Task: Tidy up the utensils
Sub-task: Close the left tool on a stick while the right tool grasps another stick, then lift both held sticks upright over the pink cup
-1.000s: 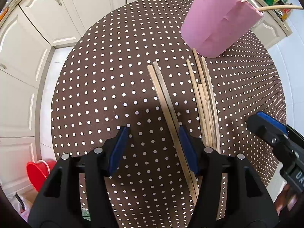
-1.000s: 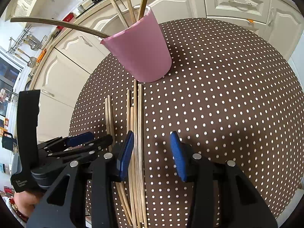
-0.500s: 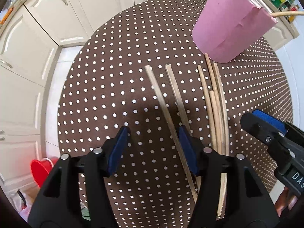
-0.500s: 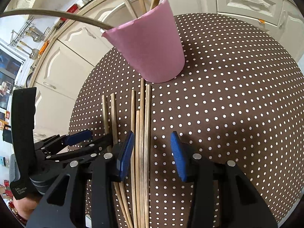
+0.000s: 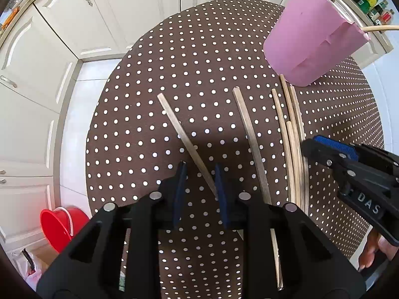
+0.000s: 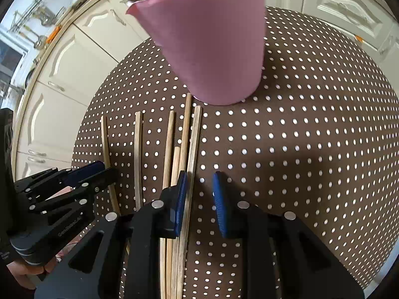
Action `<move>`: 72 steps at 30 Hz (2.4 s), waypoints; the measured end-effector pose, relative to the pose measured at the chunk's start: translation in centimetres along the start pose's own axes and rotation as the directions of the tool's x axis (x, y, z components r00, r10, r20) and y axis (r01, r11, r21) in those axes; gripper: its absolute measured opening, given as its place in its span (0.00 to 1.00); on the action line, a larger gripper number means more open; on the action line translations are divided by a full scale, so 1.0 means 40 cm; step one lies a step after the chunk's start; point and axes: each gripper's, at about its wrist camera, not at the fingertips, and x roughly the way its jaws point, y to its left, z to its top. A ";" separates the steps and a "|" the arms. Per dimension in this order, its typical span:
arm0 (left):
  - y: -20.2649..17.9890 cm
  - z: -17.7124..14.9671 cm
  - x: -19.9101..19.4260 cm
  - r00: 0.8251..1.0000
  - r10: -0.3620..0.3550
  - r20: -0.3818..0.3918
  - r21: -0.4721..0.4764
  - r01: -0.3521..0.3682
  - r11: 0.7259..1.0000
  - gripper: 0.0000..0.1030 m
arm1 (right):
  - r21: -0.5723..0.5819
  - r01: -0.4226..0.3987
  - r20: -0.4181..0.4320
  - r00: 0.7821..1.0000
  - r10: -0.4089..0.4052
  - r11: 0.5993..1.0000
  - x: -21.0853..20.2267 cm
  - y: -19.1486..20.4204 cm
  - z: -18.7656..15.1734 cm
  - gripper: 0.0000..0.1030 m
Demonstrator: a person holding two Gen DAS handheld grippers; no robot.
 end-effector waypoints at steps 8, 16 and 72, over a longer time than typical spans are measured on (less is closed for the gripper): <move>0.016 -0.004 -0.014 0.998 -0.067 0.009 -0.010 0.067 0.998 0.10 | -0.079 0.093 -0.015 0.995 -0.095 0.992 0.034 0.068 0.043 0.08; 0.020 0.022 -0.006 0.994 -0.110 -0.009 -0.073 0.109 0.991 0.10 | -0.051 0.079 -0.040 0.996 -0.081 0.996 0.056 0.055 0.099 0.07; -0.096 -0.010 -0.625 0.816 -0.406 0.412 0.292 0.304 0.907 0.06 | 0.069 0.071 0.570 0.816 -0.098 0.995 -0.594 0.115 -0.059 0.05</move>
